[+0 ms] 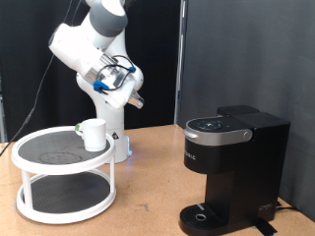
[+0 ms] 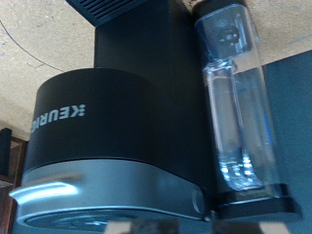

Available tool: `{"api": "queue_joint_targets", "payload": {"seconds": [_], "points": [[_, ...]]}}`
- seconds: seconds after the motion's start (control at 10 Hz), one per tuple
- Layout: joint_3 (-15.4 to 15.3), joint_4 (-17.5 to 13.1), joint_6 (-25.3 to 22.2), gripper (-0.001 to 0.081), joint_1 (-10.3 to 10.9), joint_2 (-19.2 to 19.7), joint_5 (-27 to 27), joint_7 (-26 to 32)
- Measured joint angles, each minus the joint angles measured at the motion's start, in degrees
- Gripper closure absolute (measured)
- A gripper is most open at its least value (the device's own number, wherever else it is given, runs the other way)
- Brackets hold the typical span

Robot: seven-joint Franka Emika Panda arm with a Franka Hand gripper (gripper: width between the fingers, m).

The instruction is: Make a cup of coffee with the keurig machine

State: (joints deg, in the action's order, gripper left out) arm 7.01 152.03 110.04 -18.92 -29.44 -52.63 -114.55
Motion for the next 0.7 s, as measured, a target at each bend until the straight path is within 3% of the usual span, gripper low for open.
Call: {"api": "queue_joint_targets", "payload": {"seconds": [0.6, 0.7], "points": [[4.1, 1.6, -10.3, 0.0806, -5.5, -10.1, 9.8, -0.2], [4.0, 1.7, -10.3, 0.0806, -5.5, -9.9, 9.6, -0.2]]}}
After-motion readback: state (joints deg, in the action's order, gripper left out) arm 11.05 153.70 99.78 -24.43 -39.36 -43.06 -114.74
